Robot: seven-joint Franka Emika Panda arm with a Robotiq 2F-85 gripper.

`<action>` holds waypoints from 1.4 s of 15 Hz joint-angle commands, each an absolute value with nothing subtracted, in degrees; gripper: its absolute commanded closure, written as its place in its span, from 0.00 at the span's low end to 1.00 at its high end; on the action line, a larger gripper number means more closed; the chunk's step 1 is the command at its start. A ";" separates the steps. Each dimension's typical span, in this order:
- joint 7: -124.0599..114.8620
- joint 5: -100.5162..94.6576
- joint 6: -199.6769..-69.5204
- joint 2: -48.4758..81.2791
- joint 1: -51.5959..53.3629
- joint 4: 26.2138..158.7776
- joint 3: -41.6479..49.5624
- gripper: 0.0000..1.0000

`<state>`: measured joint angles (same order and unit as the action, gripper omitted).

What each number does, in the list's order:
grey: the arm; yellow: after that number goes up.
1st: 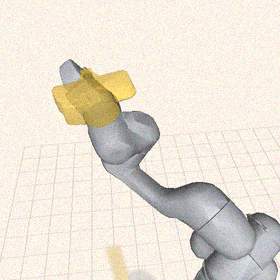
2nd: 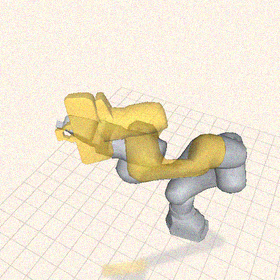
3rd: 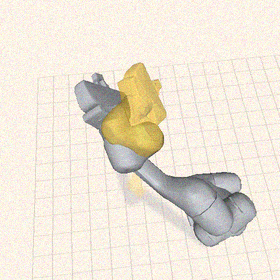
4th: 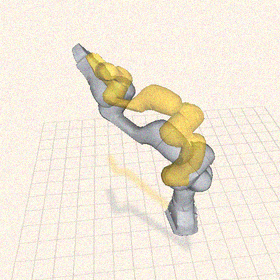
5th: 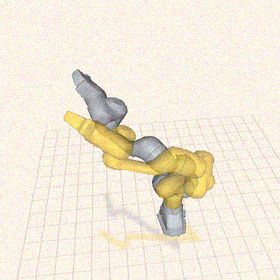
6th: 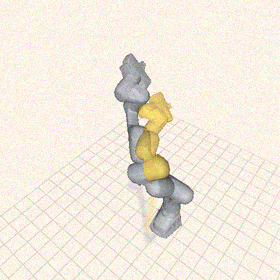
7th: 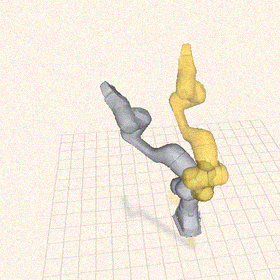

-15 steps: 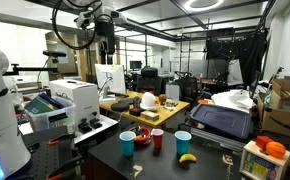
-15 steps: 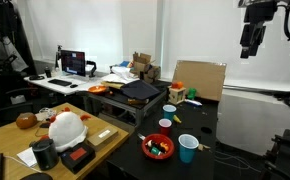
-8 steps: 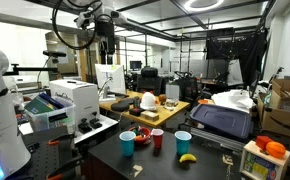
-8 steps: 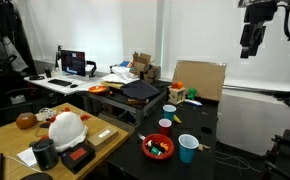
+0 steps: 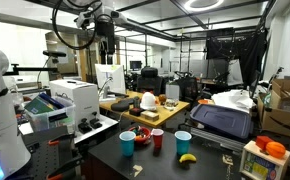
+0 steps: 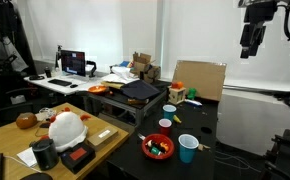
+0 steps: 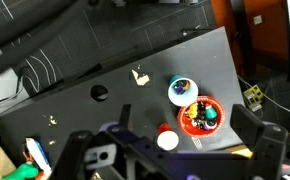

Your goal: Pour the contents of the blue cup on the left into the red plate

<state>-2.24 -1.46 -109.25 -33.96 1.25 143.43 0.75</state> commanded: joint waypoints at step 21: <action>-10.80 3.22 -132.93 3.31 -0.77 136.12 0.48 0.00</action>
<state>-9.67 1.78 -132.73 -3.02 -0.99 140.09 0.72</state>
